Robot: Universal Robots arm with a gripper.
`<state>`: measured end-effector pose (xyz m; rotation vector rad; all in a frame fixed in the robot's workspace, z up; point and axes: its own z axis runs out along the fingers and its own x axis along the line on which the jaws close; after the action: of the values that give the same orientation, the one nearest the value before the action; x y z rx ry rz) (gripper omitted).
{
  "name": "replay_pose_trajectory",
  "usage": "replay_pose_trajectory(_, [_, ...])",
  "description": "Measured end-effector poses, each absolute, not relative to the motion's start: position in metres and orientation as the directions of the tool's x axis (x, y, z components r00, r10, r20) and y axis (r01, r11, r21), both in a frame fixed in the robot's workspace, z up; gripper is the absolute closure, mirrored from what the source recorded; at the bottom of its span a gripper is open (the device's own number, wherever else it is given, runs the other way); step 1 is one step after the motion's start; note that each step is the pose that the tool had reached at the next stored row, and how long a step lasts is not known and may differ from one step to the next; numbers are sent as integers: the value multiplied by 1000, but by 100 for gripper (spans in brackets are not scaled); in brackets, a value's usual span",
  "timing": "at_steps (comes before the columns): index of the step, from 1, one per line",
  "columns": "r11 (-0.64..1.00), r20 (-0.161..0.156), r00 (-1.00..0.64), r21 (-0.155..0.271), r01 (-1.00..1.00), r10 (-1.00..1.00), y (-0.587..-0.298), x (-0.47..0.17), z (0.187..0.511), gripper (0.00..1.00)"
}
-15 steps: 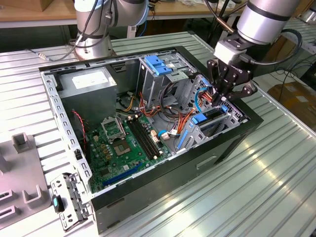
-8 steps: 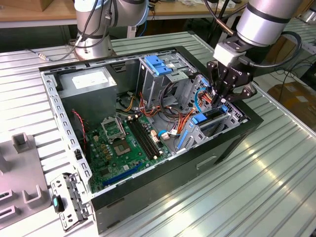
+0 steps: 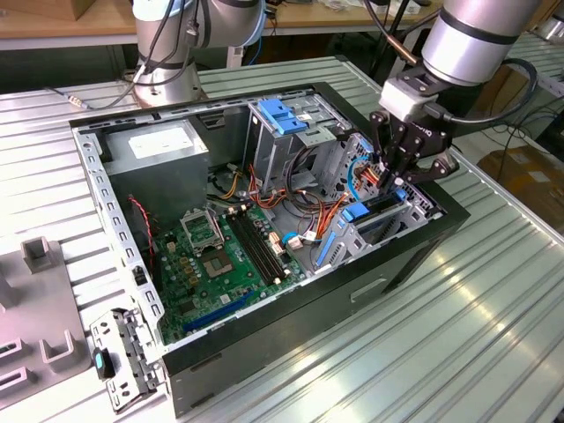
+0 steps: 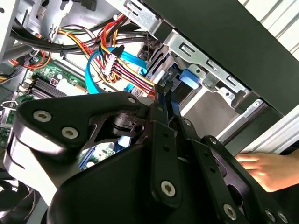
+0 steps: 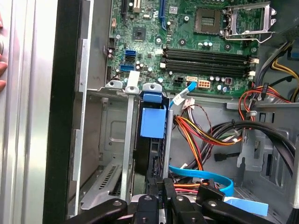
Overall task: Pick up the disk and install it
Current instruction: 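Insert the first disk wire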
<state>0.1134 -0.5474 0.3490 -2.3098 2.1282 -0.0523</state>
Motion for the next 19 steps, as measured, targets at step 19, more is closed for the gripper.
replay_pose_trajectory(19, [-19, 24, 19, -27, -999, -1000, -551, 111, 349, 83])
